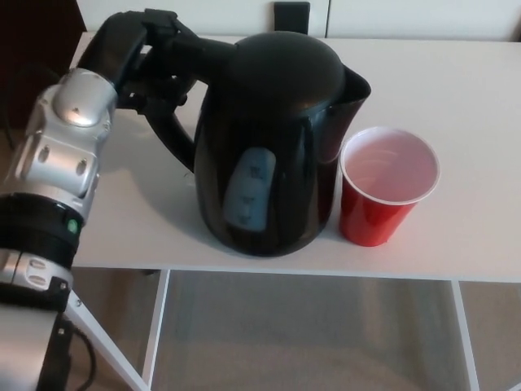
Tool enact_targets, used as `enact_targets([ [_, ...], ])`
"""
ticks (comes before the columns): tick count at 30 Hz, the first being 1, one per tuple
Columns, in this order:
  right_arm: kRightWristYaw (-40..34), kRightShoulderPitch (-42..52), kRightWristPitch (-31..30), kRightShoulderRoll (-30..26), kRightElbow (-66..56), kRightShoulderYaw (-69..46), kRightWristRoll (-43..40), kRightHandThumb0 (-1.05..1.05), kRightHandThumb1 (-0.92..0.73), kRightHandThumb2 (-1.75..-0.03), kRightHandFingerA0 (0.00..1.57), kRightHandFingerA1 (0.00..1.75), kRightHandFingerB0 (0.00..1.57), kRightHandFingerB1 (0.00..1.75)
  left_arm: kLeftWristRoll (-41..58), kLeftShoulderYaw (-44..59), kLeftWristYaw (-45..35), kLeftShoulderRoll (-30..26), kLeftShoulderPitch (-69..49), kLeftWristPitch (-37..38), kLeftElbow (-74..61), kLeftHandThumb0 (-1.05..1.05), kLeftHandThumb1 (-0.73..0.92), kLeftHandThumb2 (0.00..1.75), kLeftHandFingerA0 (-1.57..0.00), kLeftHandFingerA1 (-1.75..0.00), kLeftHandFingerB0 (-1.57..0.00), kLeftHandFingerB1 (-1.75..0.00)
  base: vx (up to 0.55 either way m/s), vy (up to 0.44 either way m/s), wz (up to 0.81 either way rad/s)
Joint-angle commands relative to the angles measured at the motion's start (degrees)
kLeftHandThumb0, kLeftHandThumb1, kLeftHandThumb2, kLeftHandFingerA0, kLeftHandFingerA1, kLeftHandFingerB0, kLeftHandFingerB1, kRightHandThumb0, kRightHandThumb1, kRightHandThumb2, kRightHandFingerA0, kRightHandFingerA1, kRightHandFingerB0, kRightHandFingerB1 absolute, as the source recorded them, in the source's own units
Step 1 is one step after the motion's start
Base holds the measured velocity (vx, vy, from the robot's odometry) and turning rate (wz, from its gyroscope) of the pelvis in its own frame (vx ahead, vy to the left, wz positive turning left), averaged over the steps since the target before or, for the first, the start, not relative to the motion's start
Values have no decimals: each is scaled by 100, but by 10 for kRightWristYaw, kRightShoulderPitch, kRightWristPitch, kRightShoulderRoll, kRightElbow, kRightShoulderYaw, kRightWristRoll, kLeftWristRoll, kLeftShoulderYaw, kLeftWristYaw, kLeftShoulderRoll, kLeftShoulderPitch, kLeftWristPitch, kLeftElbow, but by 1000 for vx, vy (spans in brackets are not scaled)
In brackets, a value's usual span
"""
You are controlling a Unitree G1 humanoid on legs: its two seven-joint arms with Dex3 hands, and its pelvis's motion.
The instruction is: The robot walk towards a table in front and uses its left hand to pick up the pot from the base and pour water to the cup on the right hand side
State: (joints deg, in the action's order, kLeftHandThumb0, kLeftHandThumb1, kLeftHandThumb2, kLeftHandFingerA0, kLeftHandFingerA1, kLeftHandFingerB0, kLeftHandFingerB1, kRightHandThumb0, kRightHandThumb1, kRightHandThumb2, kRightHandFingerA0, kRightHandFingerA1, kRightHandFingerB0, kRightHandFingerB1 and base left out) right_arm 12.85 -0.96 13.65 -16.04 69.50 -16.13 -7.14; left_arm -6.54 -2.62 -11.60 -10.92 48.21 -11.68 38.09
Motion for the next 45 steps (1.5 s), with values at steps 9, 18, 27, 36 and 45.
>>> enact_targets([
  [9, -6, -3, -3, -15, -4, 9, 9, -38, -33, -73, 44, 71, 43, 64, 190, 194, -74, 27, 35, -119, -5, -17, 63, 90, -106, -150, -89, -119, 0, 0, 0],
  [18, -3, -8, -11, -15, 0, 9, 5, -32, -23, -88, 41, 69, 40, 67, 186, 222, -29, 43, 47, -121, -79, -12, 66, 86, -107, -151, -84, -111, 0, 0, 0],
  [27, -4, -10, -4, -17, -1, 17, 12, -38, -34, -74, 43, 71, 42, 64, 151, 182, 7, 61, 36, -108, -183, -12, 78, 70, -85, -172, -71, -120, 0, 0, 0],
  [36, -14, -23, -13, -20, -2, 25, 18, -36, -34, -74, 43, 72, 44, 64, 102, 106, 9, 37, 29, -95, -265, -10, 79, 73, -108, -136, -82, -106, 0, 0, 0],
  [45, -9, -41, -29, -27, 11, 22, 18, -27, -31, -77, 46, 75, 46, 65, 19, 8, 8, -31, 17, -26, -319, -13, 83, 65, -106, -136, -82, -104, 0, 0, 0],
])
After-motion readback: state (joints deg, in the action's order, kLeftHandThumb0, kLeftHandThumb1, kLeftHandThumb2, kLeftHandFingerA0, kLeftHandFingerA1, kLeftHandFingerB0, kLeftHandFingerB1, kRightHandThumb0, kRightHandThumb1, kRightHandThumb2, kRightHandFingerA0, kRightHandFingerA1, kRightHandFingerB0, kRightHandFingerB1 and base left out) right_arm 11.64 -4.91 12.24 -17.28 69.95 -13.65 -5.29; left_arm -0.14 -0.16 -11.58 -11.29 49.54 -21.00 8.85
